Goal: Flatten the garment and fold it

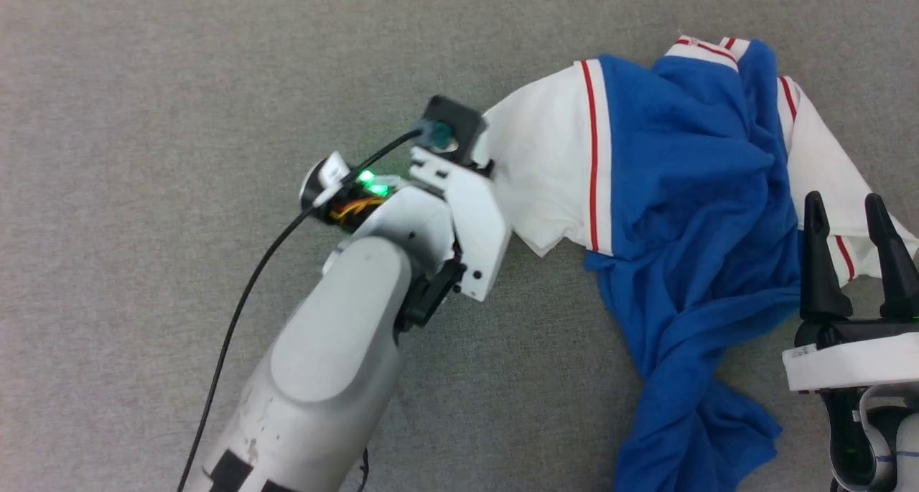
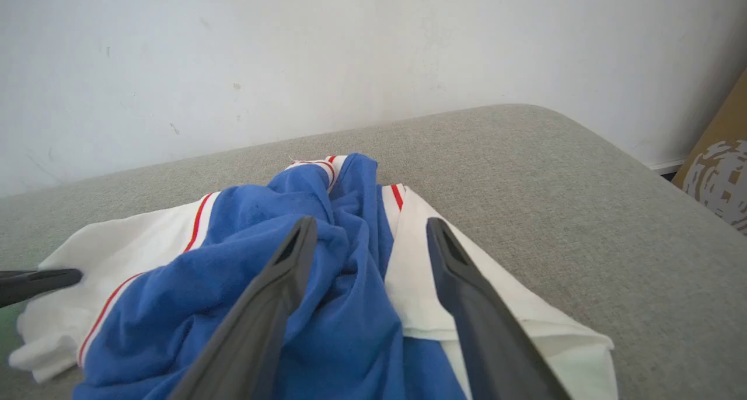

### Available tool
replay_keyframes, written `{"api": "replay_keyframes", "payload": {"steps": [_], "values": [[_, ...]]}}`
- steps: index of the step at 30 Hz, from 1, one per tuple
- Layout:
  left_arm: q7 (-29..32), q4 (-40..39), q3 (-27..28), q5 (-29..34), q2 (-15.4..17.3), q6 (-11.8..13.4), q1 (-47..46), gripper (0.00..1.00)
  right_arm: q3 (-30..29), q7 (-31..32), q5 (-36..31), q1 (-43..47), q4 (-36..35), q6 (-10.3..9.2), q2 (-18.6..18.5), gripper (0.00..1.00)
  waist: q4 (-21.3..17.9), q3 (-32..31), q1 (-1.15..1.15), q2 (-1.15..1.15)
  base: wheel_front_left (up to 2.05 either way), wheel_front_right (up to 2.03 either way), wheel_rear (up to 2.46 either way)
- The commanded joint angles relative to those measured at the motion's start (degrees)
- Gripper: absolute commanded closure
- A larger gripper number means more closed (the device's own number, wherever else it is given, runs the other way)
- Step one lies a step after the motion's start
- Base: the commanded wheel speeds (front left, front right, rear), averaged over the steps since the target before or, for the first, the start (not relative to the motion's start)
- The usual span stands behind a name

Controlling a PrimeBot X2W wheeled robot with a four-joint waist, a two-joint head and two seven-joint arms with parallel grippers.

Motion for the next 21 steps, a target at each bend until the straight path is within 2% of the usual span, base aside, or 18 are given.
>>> {"api": "replay_keyframes", "payload": {"steps": [1, 4, 5, 9, 16, 19, 21], "values": [[-2.9, -0.2, 1.2, -0.8, 0.3, 1.6, 2.7, 1.00, -0.3, 0.2, -0.3, -0.7, 0.1, -0.11, 0.2, 0.00, 1.1, -2.0, 0.00, 0.00, 0.00, 0.00, 0.00], [-8.1, -2.8, 3.9, -3.1, 0.3, 3.8, 5.3, 1.00, -0.5, 0.7, -0.7, 0.0, -0.1, -0.11, 0.2, 0.00, 2.1, -4.0, 0.00, 0.00, 0.00, 0.00, 0.00], [-8.1, -2.8, 3.9, -3.1, 0.3, 3.8, 5.3, 1.00, -0.5, 0.7, -0.7, 0.0, -0.1, -0.11, 0.2, 0.00, 2.1, -4.0, 0.00, 0.00, 0.00, 0.00, 0.00], [-13.6, -8.7, 10.2, -9.2, 0.3, 7.3, 12.3, 1.00, -0.7, 1.6, -1.1, 1.0, -0.6, -0.11, 0.2, 0.00, 3.6, -6.4, 0.00, 0.00, 0.00, 0.00, 0.00], [-18.0, -22.5, 24.1, -14.3, 5.4, 14.3, 31.5, 1.00, -1.8, 3.2, -1.6, 3.3, -1.5, -0.11, 0.2, 0.00, 6.0, -8.8, 0.00, 0.00, 0.00, 0.00, 0.00], [-18.8, -27.1, 28.9, -16.2, 6.5, 16.0, 38.8, 1.00, -2.3, 4.1, -1.9, 4.3, -1.7, -0.11, 0.2, 0.00, 7.2, -9.4, 0.00, 0.00, 0.00, 0.00, 0.00], [-19.3, -28.6, 30.1, -16.2, 7.0, 16.3, 42.0, 1.00, -2.5, 4.6, -2.2, 4.6, -1.8, -0.11, 0.2, 0.00, 8.2, -9.7, 0.00, 0.00, 0.00, 0.00, 0.00]]}}
